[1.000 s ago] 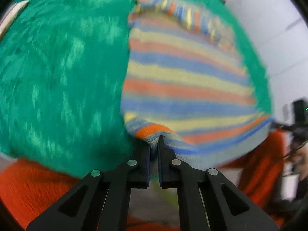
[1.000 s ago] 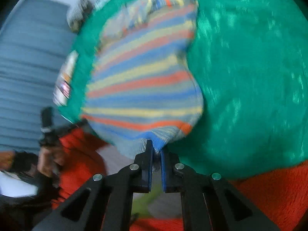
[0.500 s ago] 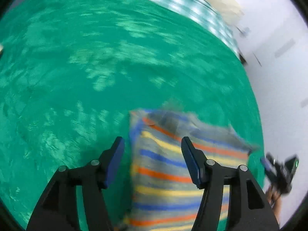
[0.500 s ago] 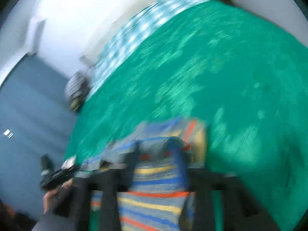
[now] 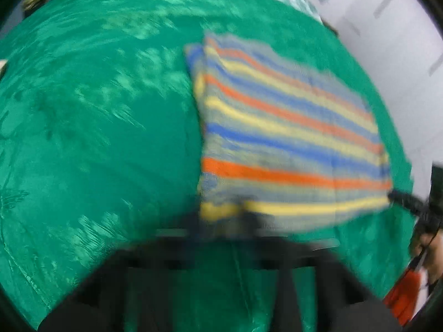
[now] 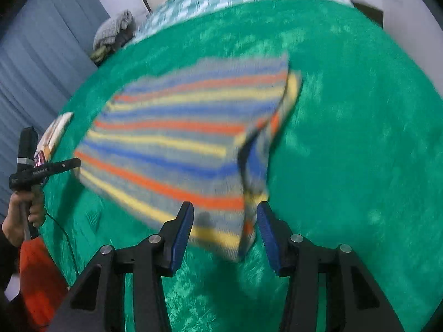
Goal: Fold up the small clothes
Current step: 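Grasp the hem with both grippers and fold it up toward the collar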
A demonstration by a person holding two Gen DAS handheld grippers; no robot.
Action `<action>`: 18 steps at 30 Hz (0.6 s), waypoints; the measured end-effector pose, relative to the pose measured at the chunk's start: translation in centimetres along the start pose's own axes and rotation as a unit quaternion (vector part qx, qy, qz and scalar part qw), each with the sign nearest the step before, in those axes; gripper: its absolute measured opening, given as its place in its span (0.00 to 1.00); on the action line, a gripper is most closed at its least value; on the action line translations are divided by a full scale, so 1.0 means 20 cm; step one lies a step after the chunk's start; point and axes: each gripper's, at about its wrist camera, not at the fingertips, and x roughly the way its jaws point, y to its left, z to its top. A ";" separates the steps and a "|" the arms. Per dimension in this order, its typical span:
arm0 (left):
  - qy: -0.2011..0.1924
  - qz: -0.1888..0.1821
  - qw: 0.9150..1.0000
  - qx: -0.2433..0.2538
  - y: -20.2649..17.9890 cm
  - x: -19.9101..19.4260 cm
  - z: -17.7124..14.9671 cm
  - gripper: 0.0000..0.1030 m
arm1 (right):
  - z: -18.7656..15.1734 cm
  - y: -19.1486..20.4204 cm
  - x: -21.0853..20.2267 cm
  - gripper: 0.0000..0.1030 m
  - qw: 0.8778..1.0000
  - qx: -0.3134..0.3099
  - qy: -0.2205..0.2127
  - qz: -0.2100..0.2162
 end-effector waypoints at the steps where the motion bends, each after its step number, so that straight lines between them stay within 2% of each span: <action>1: -0.003 0.010 1.000 0.012 -0.02 -0.01 -0.01 0.04 | 0.00 -0.01 0.03 0.02 1.000 0.013 0.014 0.002; 5: 0.002 0.000 0.999 0.032 0.01 -0.13 -0.09 0.03 | 0.01 -0.09 -0.03 0.03 0.997 0.066 0.021 0.018; 7: 0.016 0.005 0.999 0.037 0.01 -0.10 -0.12 0.03 | 0.00 -0.14 -0.07 0.03 0.995 0.087 0.032 0.028; 11: 0.026 0.021 0.998 0.047 -0.02 0.00 -0.08 0.05 | -0.03 -0.20 0.09 0.03 0.992 0.102 0.073 0.013; 13: 0.025 0.017 0.999 0.045 -0.02 -0.03 -0.07 0.15 | -0.03 -0.18 0.08 0.04 0.994 0.094 0.059 0.009; 14: 0.023 0.017 0.999 0.046 -0.02 -0.06 -0.07 0.17 | -0.03 -0.16 0.05 0.12 0.994 0.092 0.052 0.009; 15: 0.017 0.028 0.998 0.046 -0.02 -0.09 -0.07 0.29 | -0.03 -0.16 0.02 0.26 0.995 0.088 0.048 0.007; 16: 0.000 0.043 0.998 0.046 -0.02 -0.15 -0.07 0.42 | -0.04 -0.14 -0.02 0.33 0.996 0.079 0.039 -0.010; 17: -0.026 0.051 0.997 0.049 -0.03 -0.21 -0.06 0.48 | -0.04 -0.12 -0.06 0.38 0.997 0.064 0.024 -0.030; 18: -0.049 0.056 0.996 0.053 -0.04 -0.26 -0.05 0.58 | -0.04 -0.10 -0.12 0.38 0.998 0.045 0.004 -0.047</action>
